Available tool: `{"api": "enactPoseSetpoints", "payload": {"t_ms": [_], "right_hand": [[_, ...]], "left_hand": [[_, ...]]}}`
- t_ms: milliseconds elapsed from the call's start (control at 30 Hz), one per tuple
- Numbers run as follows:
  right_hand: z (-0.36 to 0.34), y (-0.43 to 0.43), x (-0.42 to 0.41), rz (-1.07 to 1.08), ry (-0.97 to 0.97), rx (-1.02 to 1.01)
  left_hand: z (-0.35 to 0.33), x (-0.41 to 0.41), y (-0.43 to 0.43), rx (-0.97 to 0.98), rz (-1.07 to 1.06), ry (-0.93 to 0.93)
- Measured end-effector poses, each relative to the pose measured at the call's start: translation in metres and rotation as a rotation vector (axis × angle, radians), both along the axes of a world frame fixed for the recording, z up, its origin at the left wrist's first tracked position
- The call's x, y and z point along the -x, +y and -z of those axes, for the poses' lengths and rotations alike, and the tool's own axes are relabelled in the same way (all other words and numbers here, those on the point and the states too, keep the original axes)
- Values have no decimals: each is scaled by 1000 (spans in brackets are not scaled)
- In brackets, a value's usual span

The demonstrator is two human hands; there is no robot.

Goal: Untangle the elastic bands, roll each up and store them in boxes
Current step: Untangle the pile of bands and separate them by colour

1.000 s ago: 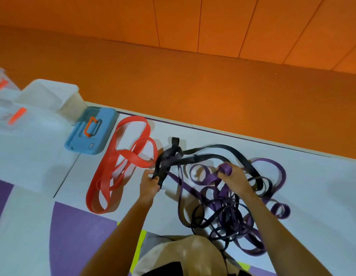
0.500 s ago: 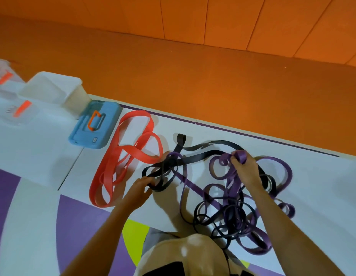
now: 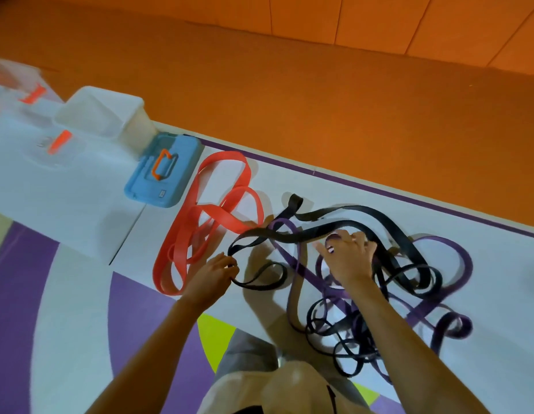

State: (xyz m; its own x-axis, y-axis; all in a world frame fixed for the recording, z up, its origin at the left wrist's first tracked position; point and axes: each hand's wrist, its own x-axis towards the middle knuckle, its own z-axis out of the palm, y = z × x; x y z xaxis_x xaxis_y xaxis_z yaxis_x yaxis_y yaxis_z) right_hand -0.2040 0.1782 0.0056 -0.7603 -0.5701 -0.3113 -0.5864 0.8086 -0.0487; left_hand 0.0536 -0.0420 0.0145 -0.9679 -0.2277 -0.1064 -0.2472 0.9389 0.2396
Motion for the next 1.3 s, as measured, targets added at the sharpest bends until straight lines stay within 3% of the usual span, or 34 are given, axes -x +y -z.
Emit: {"api": "enactPoseSetpoints", "payload": {"t_ms": [67,167,267,367,500,700,833,1033,1167,1300], "right_hand": [[4,-9,-9,-24,28,16],[9,-25,-20,19,-181,75],[11,-45,-35,42,-259,-15],[17,-60,-53,53,-228,-154],[23,-67,-65,34,-131,-158],[16,-54,-66,-30,-200,-173],[8,-53,-81,-34,-209,-251],[13,-38,-118,-27,-217,-333],[3,-26,-120,71,-137,-209],[-24,-2,-101,279,-63,63]], "left_hand": [[6,-5,-9,-21,-10,-13],[9,-6,-19,1,41,-25],[9,-4,-27,-8,115,-23],[7,-3,-34,-44,114,-62],[8,-8,-43,-176,55,-63],[13,9,-40,-260,-73,74],[16,25,-40,-464,-140,106],[25,30,-40,-540,-249,15],[24,31,-46,-520,-249,-166],[17,29,-43,-312,-271,-309]]}}
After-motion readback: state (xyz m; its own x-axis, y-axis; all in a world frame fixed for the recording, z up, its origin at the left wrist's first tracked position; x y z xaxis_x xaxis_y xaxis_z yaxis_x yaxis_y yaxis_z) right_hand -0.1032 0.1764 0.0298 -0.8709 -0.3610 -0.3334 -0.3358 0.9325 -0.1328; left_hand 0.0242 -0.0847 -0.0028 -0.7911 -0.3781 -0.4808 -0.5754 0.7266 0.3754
